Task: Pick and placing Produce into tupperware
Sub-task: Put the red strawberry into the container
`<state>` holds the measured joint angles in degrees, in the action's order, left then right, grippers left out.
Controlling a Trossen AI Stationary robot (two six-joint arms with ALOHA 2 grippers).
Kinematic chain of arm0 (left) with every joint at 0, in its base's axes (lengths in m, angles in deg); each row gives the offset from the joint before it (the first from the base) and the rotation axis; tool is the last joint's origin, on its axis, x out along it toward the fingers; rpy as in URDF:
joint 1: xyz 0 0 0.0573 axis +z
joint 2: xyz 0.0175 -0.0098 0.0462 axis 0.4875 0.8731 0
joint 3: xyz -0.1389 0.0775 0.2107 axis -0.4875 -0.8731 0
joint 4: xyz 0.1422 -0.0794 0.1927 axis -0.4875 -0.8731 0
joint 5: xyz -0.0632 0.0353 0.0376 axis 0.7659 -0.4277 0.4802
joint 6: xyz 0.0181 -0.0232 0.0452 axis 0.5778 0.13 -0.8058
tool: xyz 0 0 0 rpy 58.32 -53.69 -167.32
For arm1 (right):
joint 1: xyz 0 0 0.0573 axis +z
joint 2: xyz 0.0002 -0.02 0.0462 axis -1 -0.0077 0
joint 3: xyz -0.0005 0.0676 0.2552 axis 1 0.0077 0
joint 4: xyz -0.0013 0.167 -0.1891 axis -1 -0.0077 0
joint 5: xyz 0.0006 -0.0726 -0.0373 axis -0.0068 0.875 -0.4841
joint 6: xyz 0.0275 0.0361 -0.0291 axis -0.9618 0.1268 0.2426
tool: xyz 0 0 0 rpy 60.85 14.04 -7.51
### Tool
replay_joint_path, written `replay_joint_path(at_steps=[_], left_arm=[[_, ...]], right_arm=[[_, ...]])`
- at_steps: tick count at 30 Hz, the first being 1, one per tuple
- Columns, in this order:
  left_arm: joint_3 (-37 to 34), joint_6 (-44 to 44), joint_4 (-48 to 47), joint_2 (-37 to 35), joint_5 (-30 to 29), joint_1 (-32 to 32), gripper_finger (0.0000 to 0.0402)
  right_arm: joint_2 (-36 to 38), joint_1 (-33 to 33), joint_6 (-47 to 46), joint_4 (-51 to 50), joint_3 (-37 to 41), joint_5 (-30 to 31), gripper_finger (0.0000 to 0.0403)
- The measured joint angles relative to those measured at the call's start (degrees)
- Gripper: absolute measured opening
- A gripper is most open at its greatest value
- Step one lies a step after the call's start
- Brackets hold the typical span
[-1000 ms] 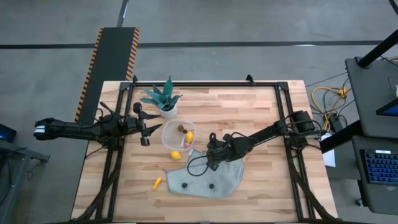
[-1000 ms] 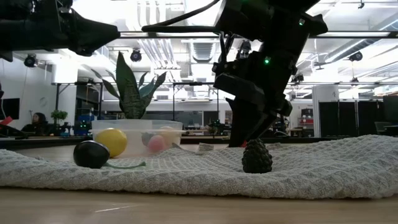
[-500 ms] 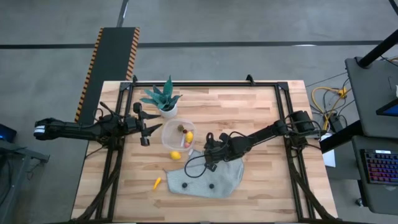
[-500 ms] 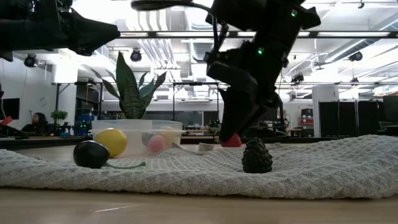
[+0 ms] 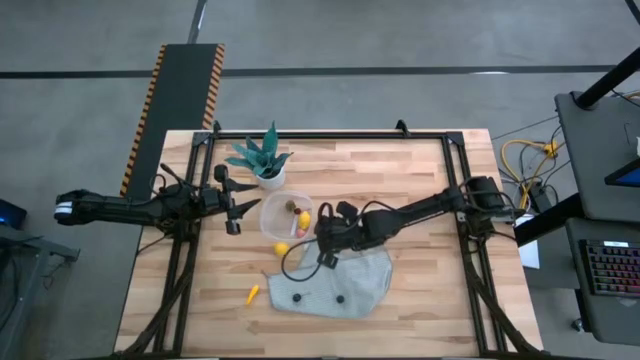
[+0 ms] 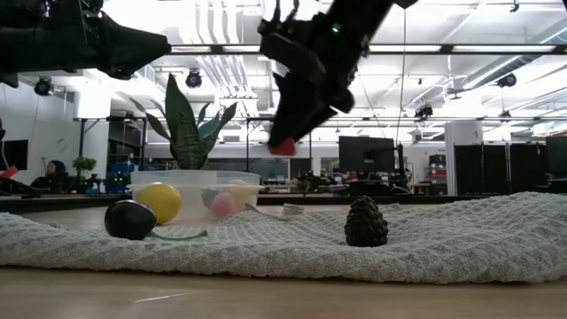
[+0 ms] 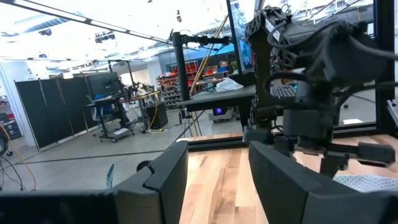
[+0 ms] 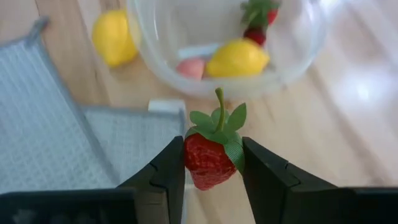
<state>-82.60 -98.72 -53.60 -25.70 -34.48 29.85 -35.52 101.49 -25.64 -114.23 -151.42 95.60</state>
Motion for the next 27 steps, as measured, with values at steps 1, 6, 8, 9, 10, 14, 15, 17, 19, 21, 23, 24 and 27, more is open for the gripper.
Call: replay_joint_path(at_steps=[1, 6, 8, 9, 10, 14, 15, 17, 19, 21, 23, 24, 27], left_arm=[[0.00, 0.02, 0.02, 0.04, 0.02, 0.00, 0.0157], [0.00, 0.02, 0.04, 0.03, 0.00, 0.02, 0.0157], [0.00, 0.02, 0.07, 0.09, 0.02, 0.02, 0.0157], [0.00, 0.02, 0.08, 0.07, 0.01, 0.02, 0.0157], [0.00, 0.02, 0.09, 0.07, 0.02, 0.02, 0.0157], [0.02, 0.02, 0.12, 0.04, 0.01, 0.02, 0.0157], [0.02, 0.02, 0.22, 0.09, 0.02, 0.00, 0.0157], [0.00, 0.00, 0.44, 0.04, 0.02, 0.00, 0.0157], [0.00, 0.00, 0.45, 0.06, 0.01, 0.01, 0.0157], [0.00, 0.00, 0.45, 0.06, 0.01, 0.01, 0.0157], [0.00, 0.00, 0.47, 0.11, 0.01, 0.02, 0.0157], [0.00, -0.02, 0.46, 0.08, 0.00, 0.02, 0.0157], [0.00, -0.04, 0.46, 0.09, 0.00, 0.02, 0.0157]], right_arm=[[0.00, -0.30, 1.15, 0.15, -0.53, 0.02, 0.0120], [0.00, -1.96, 7.57, 2.01, -2.95, -0.05, 0.0120], [0.00, -2.87, 9.74, 4.20, -3.23, -0.63, 0.0120], [0.00, -3.34, 10.60, 5.81, -3.23, -0.88, 0.0120], [0.00, -3.79, 11.60, 7.88, -3.09, -1.08, 0.0120], [-0.60, -5.65, 16.27, 14.24, -2.55, -3.43, 0.0120], [-1.01, -6.10, 17.15, 15.03, -2.47, -4.18, 0.0120], [-1.84, -7.03, 18.83, 16.60, -2.47, -6.17, 0.0120], [-2.76, -7.81, 19.95, 17.60, -2.47, -7.69, 0.0120], [-3.83, -8.46, 20.97, 18.13, -2.68, -8.86, 0.0120], [-5.02, -9.08, 21.84, 18.26, -3.27, -9.98, 0.0120], [-5.70, -9.36, 22.24, 18.37, -3.79, -10.76, 0.0120], [-7.71, -9.94, 23.45, 18.63, -5.97, -11.84, 0.0120]])
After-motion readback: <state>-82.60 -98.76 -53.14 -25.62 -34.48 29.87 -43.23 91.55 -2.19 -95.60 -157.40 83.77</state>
